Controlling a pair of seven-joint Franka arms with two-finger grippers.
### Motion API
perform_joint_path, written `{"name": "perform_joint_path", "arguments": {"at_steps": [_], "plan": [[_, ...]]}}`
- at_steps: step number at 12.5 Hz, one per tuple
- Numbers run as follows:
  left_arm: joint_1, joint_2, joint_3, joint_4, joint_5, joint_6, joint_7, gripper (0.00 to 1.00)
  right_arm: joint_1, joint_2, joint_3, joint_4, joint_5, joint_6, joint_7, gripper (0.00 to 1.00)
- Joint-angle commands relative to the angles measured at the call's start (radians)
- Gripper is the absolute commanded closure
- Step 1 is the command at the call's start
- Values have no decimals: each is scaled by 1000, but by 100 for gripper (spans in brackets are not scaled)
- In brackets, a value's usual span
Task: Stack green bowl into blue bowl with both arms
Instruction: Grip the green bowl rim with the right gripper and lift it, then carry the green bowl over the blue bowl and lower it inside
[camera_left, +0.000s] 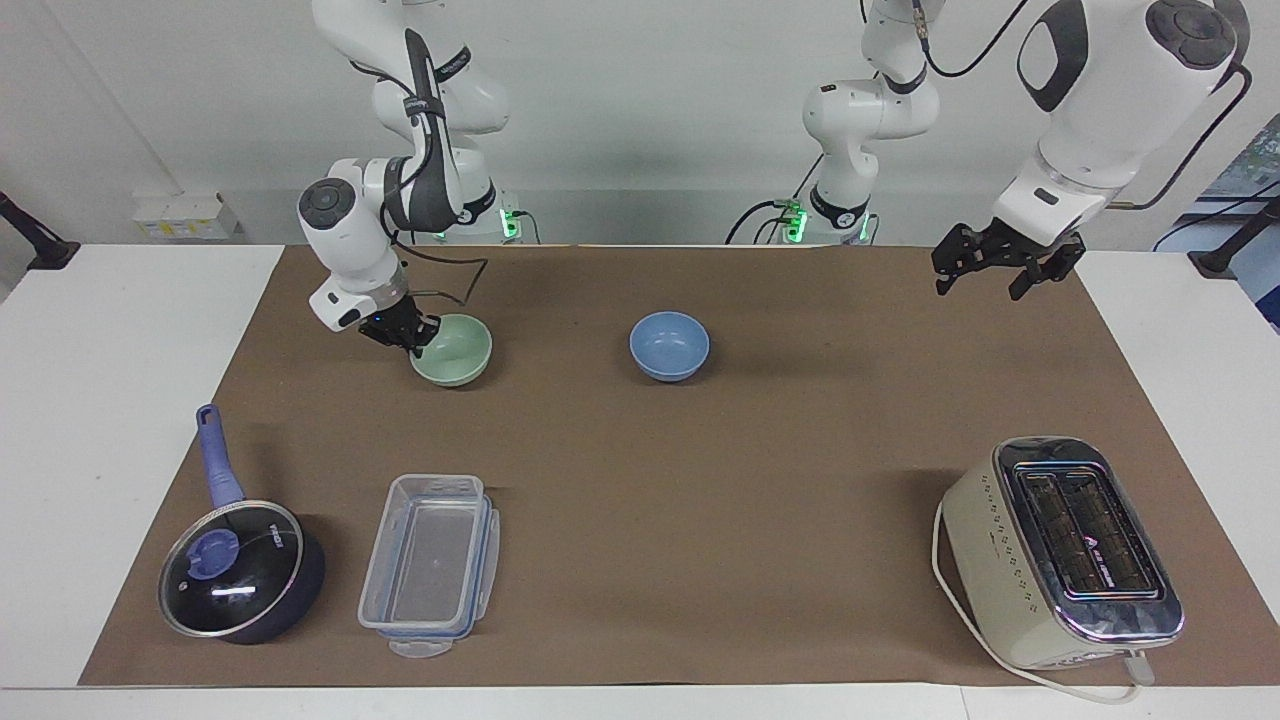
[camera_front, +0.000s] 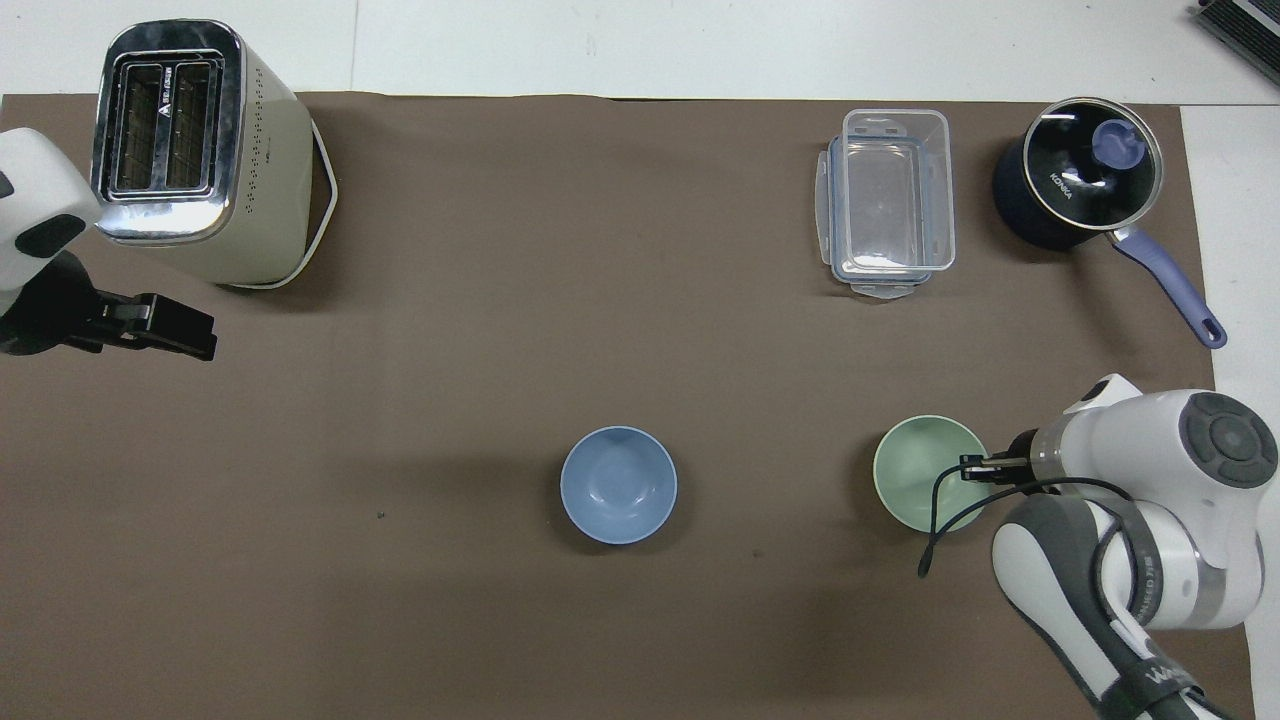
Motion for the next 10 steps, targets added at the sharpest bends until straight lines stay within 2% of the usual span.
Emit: {"name": "perform_joint_path", "arguments": {"at_steps": [1, 2, 5, 7, 10], "plan": [[6, 6, -6, 15, 19, -16, 2, 0, 0, -63, 4, 1, 9, -52, -27, 100], [6, 6, -6, 15, 19, -16, 2, 0, 6, -80, 10, 16, 29, -67, -27, 100], [6, 6, -6, 15, 19, -16, 2, 0, 143, -99, 10, 48, 70, -92, 1, 100], [6, 8, -6, 15, 19, -16, 2, 0, 265, -89, 11, 83, 97, -86, 132, 100], [6, 6, -6, 15, 19, -16, 2, 0, 442, -24, 11, 189, 97, -76, 342, 100]]}}
